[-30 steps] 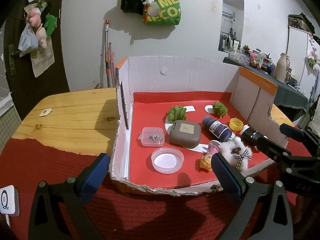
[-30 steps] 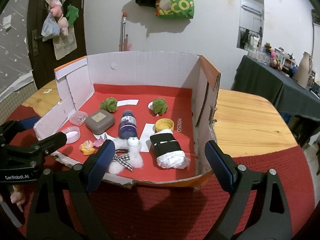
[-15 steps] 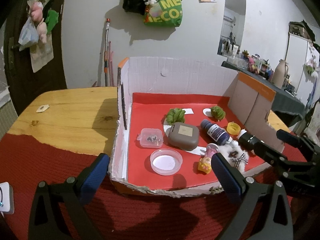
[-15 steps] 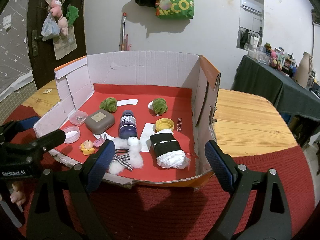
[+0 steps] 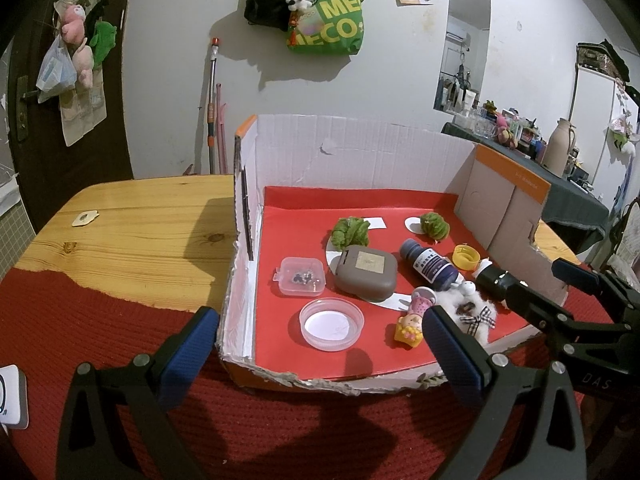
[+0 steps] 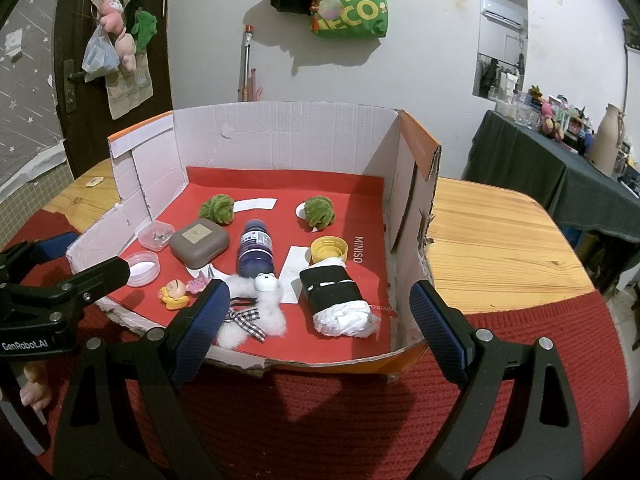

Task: Organize objects

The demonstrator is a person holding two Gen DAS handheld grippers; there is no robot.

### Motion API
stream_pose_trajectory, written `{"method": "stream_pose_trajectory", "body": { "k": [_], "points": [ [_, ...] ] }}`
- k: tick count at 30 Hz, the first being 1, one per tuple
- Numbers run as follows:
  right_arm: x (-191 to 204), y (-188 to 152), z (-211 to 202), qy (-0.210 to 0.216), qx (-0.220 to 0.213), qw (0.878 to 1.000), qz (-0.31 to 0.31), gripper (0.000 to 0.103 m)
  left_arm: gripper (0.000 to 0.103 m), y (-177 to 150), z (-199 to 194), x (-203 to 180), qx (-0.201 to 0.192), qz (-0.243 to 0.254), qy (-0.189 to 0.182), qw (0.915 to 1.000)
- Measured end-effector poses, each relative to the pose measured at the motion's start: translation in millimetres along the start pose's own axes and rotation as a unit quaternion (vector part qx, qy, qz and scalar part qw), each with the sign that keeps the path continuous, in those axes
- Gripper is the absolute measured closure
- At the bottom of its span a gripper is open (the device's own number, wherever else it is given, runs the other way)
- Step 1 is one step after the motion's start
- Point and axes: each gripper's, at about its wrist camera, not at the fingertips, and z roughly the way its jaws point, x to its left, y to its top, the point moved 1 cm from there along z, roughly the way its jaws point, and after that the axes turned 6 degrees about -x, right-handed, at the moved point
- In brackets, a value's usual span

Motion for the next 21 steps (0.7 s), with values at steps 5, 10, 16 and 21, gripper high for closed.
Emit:
{"method": "stream_pose_trajectory", "body": {
  "k": [5,10,16,21],
  "points": [
    [0,0,0,0.000,-0.001,1.000,0.000,0.011,0.000,0,0,0,-0.001,0.001,0.003,1.0000],
    [1,-1,-2,-0.008,-0.003,1.000,-0.005,0.011,0.000,0,-4,-3,-0.012,0.008,0.009,0.9999],
    [1,1,-12,-0.013,-0.006,1.000,-0.001,0.011,0.000,3,-14,-8,-0.026,0.025,0.018,0.9992],
    [0,3,-27,-0.013,-0.012,1.000,0.007,0.011,0.000,6,-30,-7,-0.029,0.019,0.013,0.9993]
  ]
}}
